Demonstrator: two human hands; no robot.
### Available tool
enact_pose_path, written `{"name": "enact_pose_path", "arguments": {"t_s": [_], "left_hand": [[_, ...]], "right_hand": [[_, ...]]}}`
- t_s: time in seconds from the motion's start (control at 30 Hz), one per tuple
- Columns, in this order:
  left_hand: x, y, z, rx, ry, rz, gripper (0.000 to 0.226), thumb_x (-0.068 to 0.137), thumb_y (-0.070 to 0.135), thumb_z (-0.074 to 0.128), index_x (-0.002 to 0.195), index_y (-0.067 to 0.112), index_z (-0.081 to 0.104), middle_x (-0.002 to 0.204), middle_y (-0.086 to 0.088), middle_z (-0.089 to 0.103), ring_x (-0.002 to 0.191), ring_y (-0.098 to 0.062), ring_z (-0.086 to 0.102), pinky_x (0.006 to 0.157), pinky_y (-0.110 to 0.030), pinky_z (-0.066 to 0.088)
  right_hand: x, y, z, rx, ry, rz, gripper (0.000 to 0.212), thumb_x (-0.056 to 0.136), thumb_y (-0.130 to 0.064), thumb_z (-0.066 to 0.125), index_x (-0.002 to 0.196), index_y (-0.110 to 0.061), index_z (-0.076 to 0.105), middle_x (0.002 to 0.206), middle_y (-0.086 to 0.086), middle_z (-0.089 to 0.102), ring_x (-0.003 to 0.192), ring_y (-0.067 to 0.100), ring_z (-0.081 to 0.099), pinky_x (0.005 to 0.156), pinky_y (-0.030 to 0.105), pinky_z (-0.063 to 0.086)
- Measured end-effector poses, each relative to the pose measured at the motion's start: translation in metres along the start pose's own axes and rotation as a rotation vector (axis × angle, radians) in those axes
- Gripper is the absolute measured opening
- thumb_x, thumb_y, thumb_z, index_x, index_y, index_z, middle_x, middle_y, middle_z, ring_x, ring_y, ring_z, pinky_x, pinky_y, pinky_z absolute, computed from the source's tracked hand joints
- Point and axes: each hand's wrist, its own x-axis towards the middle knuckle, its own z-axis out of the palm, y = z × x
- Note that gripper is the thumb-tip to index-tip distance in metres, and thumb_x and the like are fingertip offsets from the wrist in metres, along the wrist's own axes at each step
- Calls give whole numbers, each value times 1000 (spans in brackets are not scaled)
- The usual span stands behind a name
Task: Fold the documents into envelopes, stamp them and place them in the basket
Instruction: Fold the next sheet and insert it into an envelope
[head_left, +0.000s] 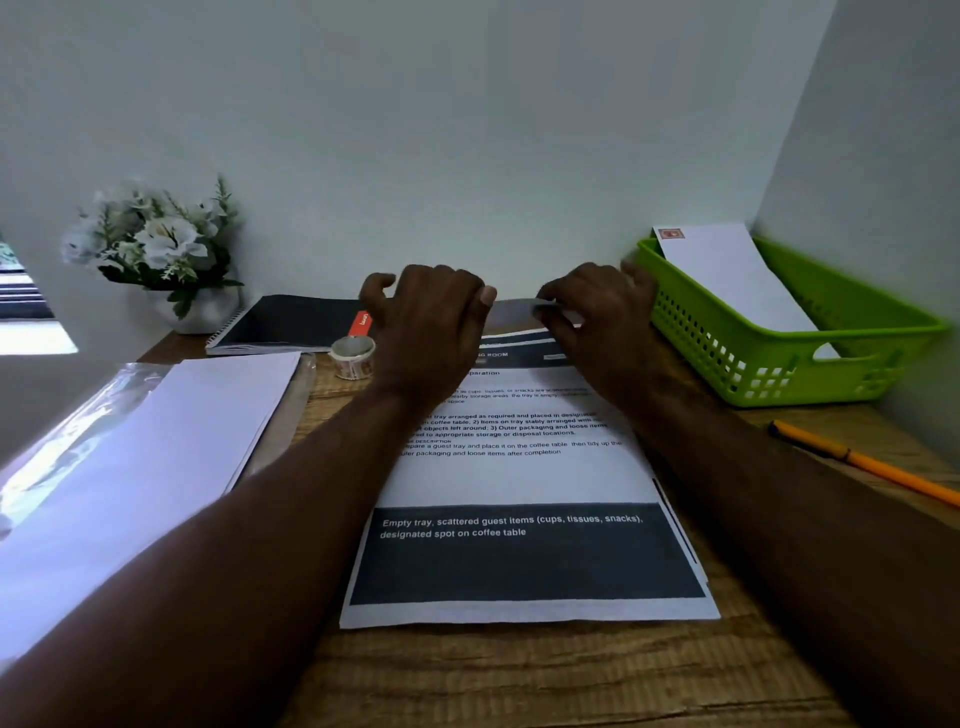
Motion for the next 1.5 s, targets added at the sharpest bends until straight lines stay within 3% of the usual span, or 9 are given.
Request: {"name": "enact_pose_path", "arguments": {"t_s": [0.13,0.27,0.43,0.53,0.73,0.93,1.1,1.33,1.5], "left_hand": [[0,5,-3,81,-27,44,22,93,28,48,77,21,62,78,6,63,88,-21,59,86,-39,23],[-5,4,12,-57,-483,-7,27,89,34,45,82,18,65,83,-3,67,84,-26,61,82,-40,41],[-16,2,23,-265,-730,-177,14,86,31,61,90,19,68,96,-1,63,96,-21,56,84,-34,44],[-15,1,25,-258,-772,-231,17,85,37,62,98,26,66,104,-2,59,105,-21,54,90,-37,44],[-9,-5,21,-145,-866,-241,31,88,46,58,111,25,62,120,-6,56,116,-26,50,100,-40,40],[-5,-14,15,53,-885,-219,24,92,24,51,111,12,60,122,-14,55,110,-34,54,93,-45,46],[-9,-18,15,129,-888,-282,32,94,36,49,119,16,53,129,-13,51,118,-35,49,98,-46,40],[-10,-18,12,33,-719,-347,17,92,22,52,101,13,64,110,-16,57,104,-37,56,87,-43,47],[-10,-15,13,-161,-625,-444,6,94,15,42,94,15,48,92,-10,58,86,-31,54,74,-40,45]], "right_hand": [[-1,-5,-6,-8,-94,-102,9,74,-21,60,80,-26,65,86,-6,65,82,18,64,89,37,30],[-5,-4,-7,55,-564,-15,14,75,-26,62,87,-25,67,93,-4,68,90,21,63,80,35,44],[-9,-1,-2,232,-750,82,36,69,-56,54,87,-28,68,92,-11,64,87,11,58,78,31,47],[-9,0,2,400,-742,206,21,82,-41,63,89,-23,71,91,-9,66,83,11,59,75,31,47],[-9,12,15,196,-679,168,19,85,-11,57,100,-10,69,104,5,67,97,20,57,83,26,38],[-16,51,8,-14,-615,402,9,82,-25,59,81,-20,65,94,5,69,91,28,62,81,40,51],[-16,48,10,-105,-664,384,17,81,-33,54,86,-22,66,101,3,67,95,29,61,83,41,52],[-15,51,12,80,-559,539,8,74,-21,59,74,-27,65,91,4,68,86,26,63,78,40,53],[-10,47,9,88,-468,514,10,78,-25,56,78,-24,65,95,4,66,93,26,61,81,41,50]]}}
